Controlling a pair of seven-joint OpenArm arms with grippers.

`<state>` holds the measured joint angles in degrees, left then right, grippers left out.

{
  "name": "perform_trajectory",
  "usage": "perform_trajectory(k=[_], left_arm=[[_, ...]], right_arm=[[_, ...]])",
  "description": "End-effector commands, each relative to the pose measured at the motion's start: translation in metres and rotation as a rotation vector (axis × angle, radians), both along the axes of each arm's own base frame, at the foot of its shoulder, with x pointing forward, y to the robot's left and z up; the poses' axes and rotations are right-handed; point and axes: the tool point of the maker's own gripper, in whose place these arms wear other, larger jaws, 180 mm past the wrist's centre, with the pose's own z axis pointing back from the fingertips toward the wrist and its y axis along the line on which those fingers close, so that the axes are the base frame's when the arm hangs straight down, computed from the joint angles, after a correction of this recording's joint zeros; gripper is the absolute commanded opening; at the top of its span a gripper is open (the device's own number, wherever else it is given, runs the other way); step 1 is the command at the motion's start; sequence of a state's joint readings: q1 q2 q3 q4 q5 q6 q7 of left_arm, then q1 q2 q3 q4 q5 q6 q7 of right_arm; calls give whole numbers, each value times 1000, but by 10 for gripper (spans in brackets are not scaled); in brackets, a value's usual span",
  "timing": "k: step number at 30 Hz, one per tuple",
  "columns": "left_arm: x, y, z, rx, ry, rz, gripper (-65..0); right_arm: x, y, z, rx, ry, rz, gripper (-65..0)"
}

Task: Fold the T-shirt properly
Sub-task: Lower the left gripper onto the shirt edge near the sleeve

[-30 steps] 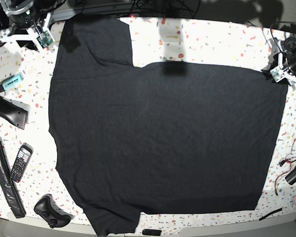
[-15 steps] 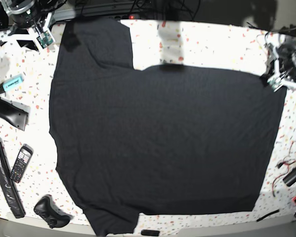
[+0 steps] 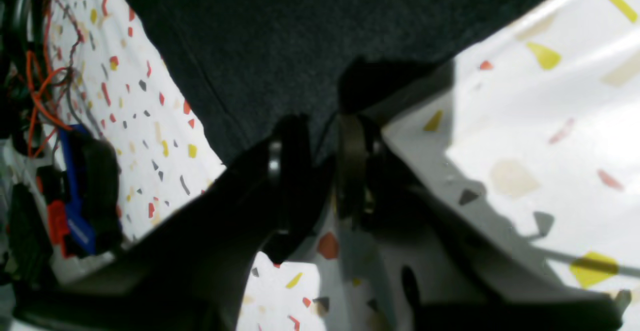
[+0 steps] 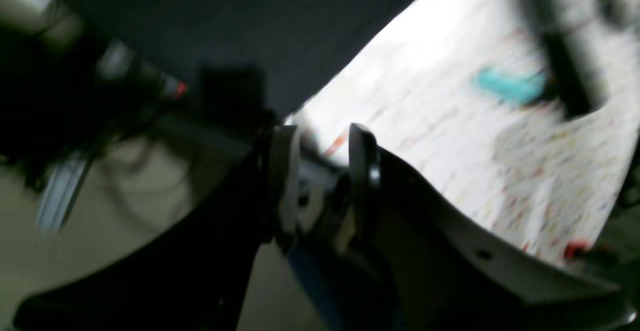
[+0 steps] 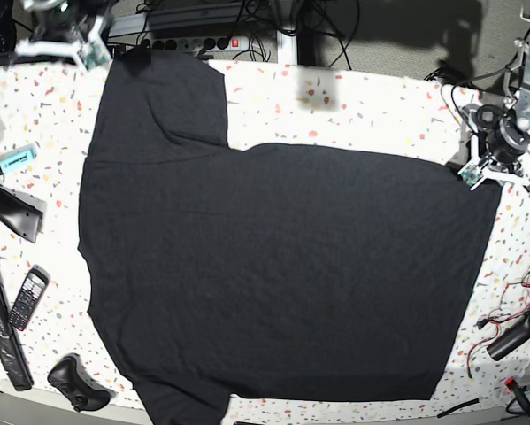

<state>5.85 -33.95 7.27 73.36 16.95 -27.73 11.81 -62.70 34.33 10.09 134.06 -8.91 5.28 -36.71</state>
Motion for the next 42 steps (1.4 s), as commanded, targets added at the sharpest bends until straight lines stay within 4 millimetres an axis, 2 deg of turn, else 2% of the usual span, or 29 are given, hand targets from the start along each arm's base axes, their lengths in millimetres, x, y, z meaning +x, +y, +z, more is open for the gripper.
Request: perform_trajectory(k=[1,7,17,25,30,42], left_arm=[[-12,8,-13,60,70,10,-516],[-12,11,-12,68,70,10,-516],[-14,39,-4,142,86,15,-516],[-20,55,4,157,135,-62,-516],[-19,67,12,176,134,-78,-482],[-11,57,18,121,89,-120,-469]], right_arm=[[10,-4,11,-27,-50,10,-481],[9,-4,10,-28,-48,10,-481],[8,-5,10,-30,-43,6,-481],[8,-5,10,-31,-42,6,-481],[8,-5,10,-31,-42,6,-481],[7,-6,9,-36,-33,0,-481]])
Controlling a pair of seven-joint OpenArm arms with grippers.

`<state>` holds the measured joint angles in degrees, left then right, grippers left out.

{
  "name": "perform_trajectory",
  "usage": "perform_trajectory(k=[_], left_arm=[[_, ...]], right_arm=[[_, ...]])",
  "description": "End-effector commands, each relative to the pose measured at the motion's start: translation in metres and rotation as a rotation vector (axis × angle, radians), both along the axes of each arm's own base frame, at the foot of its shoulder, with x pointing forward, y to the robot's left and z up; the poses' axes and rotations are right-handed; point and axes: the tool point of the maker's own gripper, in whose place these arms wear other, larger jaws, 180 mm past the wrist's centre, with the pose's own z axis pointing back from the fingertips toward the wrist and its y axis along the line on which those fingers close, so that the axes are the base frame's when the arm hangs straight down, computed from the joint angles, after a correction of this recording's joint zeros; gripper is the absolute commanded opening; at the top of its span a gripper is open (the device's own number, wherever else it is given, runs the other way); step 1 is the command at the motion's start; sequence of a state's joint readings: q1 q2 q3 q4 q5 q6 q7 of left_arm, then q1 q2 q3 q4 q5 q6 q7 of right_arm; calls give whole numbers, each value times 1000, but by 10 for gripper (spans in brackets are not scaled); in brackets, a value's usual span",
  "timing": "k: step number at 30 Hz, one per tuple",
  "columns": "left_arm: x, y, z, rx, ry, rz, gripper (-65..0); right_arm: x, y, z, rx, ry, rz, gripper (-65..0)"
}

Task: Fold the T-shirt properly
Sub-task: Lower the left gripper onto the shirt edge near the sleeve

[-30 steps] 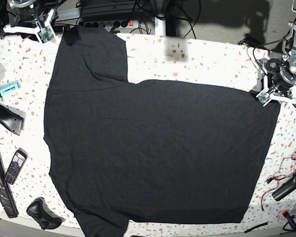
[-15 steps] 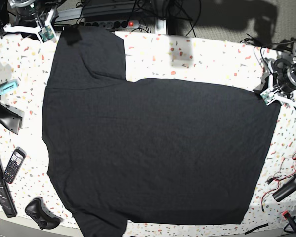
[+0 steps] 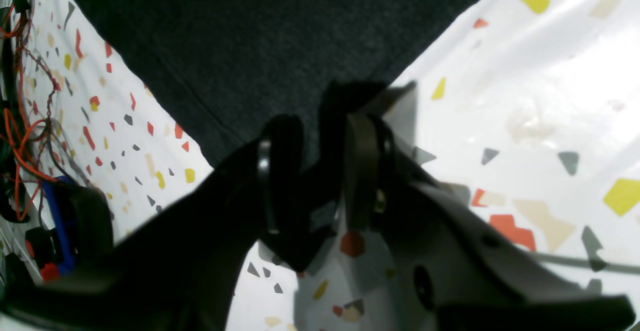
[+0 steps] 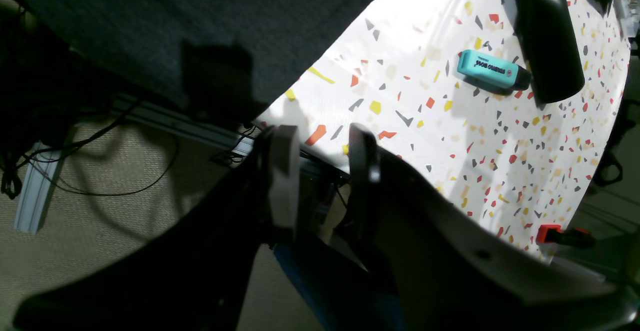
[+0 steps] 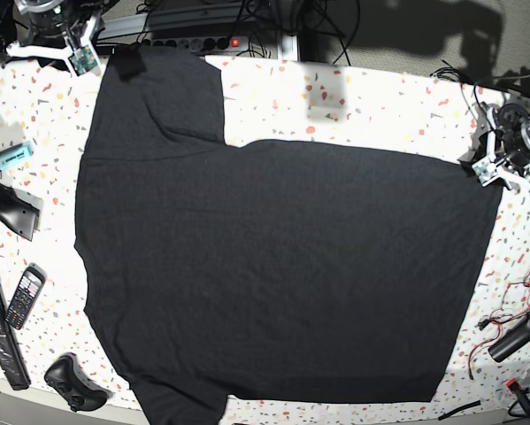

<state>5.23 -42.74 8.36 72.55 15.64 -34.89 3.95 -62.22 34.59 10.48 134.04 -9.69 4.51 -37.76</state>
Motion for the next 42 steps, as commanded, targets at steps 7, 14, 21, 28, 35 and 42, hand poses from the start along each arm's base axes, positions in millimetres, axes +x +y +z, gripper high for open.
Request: perform_trajectory(k=[7,14,21,28,35,42], left_arm=[[-1,43,20,150,17,17,-469],[20,26,79,77,-38,21,-469],[24,9,94,81,-69,-25,-469],[24,9,94,85,-67,-26,-469],[26,10,94,111,-81,-45,-447],[21,4,89,120,-96,-106,-447]], right_arm=[[3,0,6,-10,-18,11,-481],[3,0,6,-10,-18,10,-481],[1,-1,5,-15,-9,5,-481],[2,-1,5,-15,-10,5,-481],[0,-2,5,-17,-4,-1,-481],[0,-2,5,-17,-4,-1,-481]])
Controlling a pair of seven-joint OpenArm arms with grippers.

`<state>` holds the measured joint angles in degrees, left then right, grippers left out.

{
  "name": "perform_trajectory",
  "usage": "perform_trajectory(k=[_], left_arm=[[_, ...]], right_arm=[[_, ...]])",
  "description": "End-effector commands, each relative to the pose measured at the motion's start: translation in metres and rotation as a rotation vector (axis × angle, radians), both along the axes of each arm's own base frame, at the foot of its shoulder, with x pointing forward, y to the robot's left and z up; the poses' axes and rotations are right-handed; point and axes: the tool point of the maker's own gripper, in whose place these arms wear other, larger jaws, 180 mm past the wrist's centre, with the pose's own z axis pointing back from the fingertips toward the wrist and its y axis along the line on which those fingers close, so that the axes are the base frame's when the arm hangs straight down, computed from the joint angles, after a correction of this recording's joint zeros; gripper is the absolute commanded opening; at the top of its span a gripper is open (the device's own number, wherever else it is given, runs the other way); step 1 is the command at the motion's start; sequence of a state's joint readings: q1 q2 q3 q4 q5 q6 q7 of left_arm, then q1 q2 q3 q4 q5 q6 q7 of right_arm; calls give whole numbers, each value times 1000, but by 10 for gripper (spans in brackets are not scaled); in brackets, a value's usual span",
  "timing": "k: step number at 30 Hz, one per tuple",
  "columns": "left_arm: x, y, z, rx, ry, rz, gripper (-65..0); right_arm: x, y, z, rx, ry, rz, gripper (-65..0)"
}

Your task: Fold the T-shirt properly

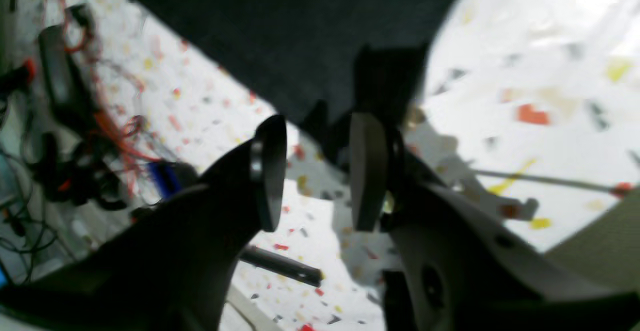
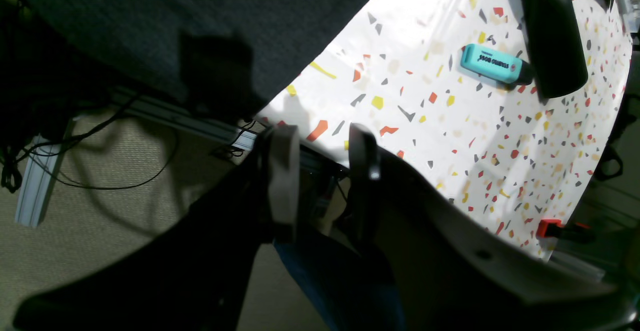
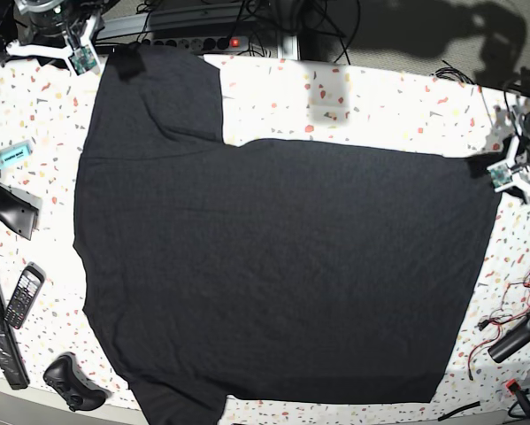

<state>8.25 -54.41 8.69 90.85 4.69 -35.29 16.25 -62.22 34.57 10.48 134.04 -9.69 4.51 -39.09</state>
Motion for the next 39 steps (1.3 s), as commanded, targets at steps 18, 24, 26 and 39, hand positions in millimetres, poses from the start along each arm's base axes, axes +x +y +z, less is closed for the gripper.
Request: perform_trajectory(k=[18,24,26,39], left_arm=[[29,15,8,29,-248,331,-443],[29,-21,-8,-90,-250,369,-443],[28,-30,-12,-118,-245,377,-443],[28,-38,-15,-140,-244,383,-443]], right_arm=[[8,4,9,3,-48,27,-481],[8,6,9,11,-59,26,-481],[8,5,9,7,-63,18,-481],[7,5,10,-1,-67,14,-481]])
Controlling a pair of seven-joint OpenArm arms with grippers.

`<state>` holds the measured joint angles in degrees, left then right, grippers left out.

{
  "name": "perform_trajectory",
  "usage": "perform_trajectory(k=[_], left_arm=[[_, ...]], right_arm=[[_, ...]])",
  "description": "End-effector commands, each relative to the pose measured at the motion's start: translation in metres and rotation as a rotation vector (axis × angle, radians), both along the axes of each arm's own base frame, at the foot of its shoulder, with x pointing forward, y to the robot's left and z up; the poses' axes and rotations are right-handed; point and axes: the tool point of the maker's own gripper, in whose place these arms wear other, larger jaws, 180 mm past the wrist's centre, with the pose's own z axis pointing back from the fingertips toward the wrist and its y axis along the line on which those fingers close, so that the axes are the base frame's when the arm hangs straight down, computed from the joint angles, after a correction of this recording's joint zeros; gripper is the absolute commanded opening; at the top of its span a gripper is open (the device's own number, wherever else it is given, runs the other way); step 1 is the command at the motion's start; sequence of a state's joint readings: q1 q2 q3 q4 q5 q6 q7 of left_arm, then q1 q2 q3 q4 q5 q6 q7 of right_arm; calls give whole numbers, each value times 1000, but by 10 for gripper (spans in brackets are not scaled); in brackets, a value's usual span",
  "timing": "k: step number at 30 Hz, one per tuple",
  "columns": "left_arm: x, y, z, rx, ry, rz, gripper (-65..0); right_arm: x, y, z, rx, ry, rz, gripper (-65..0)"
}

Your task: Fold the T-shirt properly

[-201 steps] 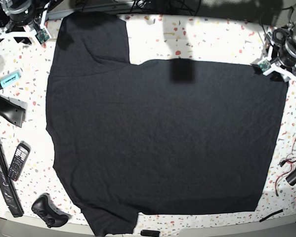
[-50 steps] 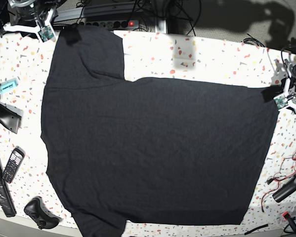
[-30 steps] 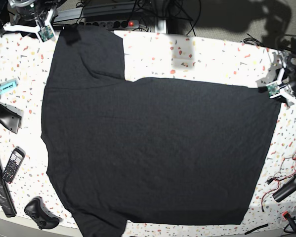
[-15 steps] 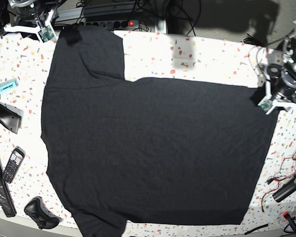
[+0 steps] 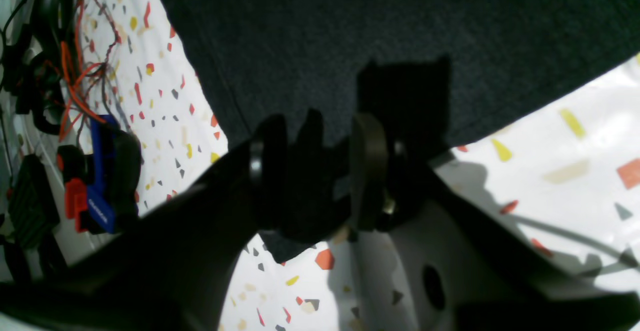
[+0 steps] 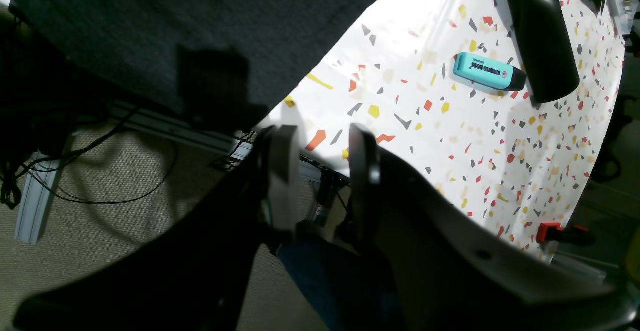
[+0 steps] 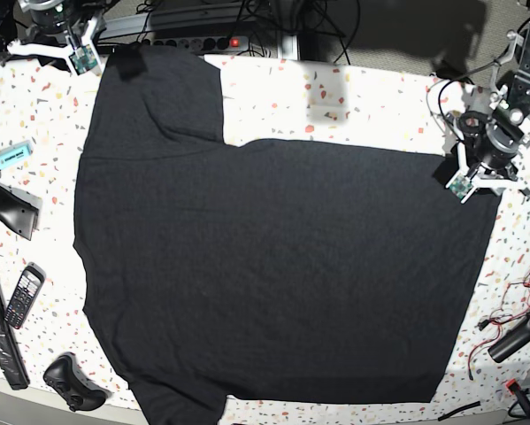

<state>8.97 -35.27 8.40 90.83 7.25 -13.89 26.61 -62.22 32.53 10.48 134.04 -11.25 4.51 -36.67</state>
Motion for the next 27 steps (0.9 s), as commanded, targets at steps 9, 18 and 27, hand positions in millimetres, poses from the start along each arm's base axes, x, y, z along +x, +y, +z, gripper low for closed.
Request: perform_trajectory(k=[9,18,27], left_arm=[[6,23,13,106,-19,13,-443],[-5,47,15,212,89,-104,-443],[-23,14,4,133,197,-358,-443]], right_arm=[[4,0,7,-11,-26,15,-481],[4,0,7,-11,-26,15,-481],[6,0,8,-11,-31,14,-481]])
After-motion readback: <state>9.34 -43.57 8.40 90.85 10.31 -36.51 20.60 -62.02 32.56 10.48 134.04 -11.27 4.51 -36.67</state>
